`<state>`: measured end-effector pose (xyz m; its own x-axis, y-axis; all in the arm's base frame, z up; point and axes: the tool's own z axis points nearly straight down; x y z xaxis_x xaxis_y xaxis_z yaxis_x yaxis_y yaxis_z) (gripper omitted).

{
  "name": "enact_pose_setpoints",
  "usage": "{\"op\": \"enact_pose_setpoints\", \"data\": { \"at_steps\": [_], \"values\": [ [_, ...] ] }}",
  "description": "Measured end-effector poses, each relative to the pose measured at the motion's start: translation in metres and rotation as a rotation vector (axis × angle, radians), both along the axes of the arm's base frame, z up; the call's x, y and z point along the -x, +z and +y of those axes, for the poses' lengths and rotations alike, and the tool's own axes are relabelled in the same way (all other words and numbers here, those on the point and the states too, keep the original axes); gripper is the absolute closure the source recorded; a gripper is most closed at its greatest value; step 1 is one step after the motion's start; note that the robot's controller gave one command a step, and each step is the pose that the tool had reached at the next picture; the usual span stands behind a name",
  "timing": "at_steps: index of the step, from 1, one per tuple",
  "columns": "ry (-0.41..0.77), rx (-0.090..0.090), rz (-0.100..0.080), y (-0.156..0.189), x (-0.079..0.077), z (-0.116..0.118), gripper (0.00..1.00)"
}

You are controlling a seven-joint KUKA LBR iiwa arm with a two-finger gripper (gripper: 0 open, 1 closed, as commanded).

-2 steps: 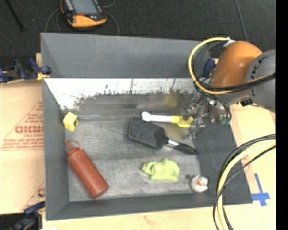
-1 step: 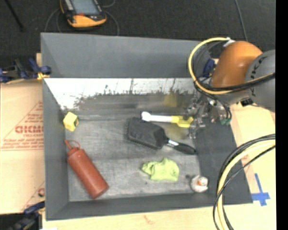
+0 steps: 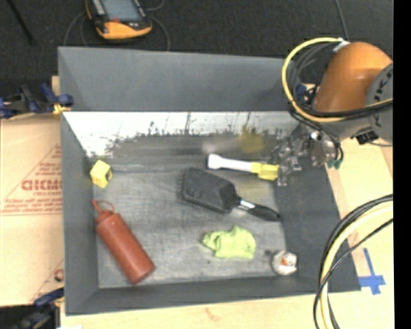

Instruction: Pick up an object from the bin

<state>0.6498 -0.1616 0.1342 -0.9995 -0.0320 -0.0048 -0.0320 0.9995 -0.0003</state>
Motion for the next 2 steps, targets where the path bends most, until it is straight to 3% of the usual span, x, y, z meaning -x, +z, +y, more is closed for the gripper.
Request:
{"op": "enact_pose_setpoints", "data": {
  "at_steps": [1, 2],
  "values": [
    [0.000, 0.000, 0.000, 0.000, 0.000, 0.000, 1.00],
    [-0.009, -0.001, 0.003, 0.070, 0.005, 0.004, 1.00]
  ]
}}
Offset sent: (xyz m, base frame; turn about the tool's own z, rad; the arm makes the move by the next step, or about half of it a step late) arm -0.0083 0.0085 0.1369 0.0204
